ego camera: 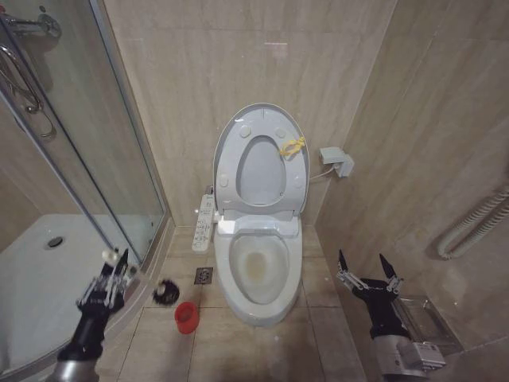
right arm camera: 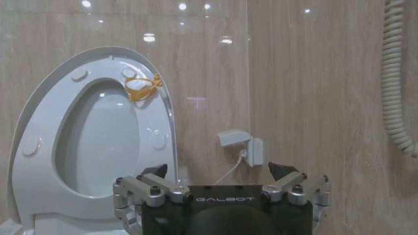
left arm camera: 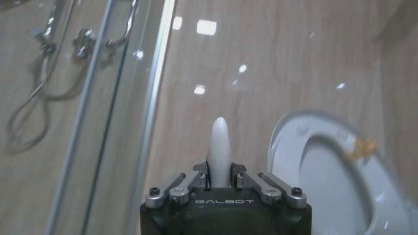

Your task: Open the toilet lid, clean the toilet bowl with a toilet brush, close the toilet lid, and flush.

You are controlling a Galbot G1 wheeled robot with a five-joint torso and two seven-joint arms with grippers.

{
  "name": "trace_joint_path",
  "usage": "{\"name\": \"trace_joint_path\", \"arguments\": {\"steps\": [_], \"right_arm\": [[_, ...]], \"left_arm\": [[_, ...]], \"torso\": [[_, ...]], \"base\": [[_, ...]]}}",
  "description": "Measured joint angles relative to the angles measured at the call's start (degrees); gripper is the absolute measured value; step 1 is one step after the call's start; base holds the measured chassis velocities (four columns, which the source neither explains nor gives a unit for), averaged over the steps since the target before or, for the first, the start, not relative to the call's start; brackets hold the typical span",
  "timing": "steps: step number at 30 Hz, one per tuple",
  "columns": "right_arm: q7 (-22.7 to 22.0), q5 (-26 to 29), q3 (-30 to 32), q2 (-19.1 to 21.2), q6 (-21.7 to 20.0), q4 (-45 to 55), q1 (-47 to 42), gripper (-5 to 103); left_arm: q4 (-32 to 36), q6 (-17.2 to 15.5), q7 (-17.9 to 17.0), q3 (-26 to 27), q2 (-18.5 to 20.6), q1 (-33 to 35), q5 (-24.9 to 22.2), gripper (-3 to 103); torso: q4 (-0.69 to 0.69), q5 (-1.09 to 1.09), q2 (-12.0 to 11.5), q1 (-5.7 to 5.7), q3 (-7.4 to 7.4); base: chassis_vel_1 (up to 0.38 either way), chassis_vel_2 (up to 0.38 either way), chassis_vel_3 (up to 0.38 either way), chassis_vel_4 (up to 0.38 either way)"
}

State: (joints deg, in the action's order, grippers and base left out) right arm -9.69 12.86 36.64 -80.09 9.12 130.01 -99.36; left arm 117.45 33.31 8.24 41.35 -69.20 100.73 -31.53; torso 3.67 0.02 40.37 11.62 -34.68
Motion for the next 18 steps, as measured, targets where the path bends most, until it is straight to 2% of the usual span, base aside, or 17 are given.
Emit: {"name": "trace_joint_path", "arguments": {"steps": [2,3,7,8,11,12,15,18], "right_arm": [[0.0,0.0,0.0,0.0,0.0,0.0,0.0,100],[0.0,0.0,0.0,0.0,0.0,0.0,0.0,100],[0.0,0.0,0.0,0.0,0.0,0.0,0.0,100],[0.0,0.0,0.0,0.0,0.0,0.0,0.0,100],[0.0,0.0,0.0,0.0,0.0,0.0,0.0,100],[0.0,0.0,0.0,0.0,0.0,0.0,0.0,100],[0.0,0.0,0.0,0.0,0.0,0.0,0.0,100],[0.0,0.0,0.0,0.0,0.0,0.0,0.0,100]], "left_arm": [[-5.2,2.2,-1.1,-1.8,-1.5,-1.8,4.0,21],[-5.2,2.2,-1.1,-1.8,-1.5,-1.8,4.0,21],[-18.9,7.5,-2.5,-6.5,-2.2,-9.9,9.2,21],[-18.9,7.5,-2.5,-6.5,-2.2,-9.9,9.2,21],[-26.7,8.0,-3.5,-10.5,-2.3,-16.9,10.2,21],[-26.7,8.0,-3.5,-10.5,-2.3,-16.9,10.2,21],[-33.7,8.4,-4.0,-13.2,-2.3,-22.0,10.3,21],[-37.4,8.5,-3.9,-14.6,-1.9,-24.1,9.6,21]], "torso": [[0.00,-0.01,0.0,0.00,0.00],[0.00,-0.01,0.0,0.00,0.00],[0.01,-0.02,0.0,0.00,-0.01],[0.01,-0.02,0.0,0.00,-0.01],[0.02,-0.03,0.0,0.01,-0.01],[0.02,-0.03,0.0,0.01,-0.01],[0.00,-0.02,0.0,0.01,-0.01],[0.00,-0.01,0.0,0.01,-0.01]], "base": [[0.000,0.000,0.000,0.000],[0.000,0.000,0.000,0.000],[0.000,0.000,0.000,0.000],[0.000,0.000,0.000,0.000],[0.000,0.000,0.000,0.000],[0.000,0.000,0.000,0.000],[0.000,0.000,0.000,0.000],[0.000,0.000,0.000,0.000]]}}
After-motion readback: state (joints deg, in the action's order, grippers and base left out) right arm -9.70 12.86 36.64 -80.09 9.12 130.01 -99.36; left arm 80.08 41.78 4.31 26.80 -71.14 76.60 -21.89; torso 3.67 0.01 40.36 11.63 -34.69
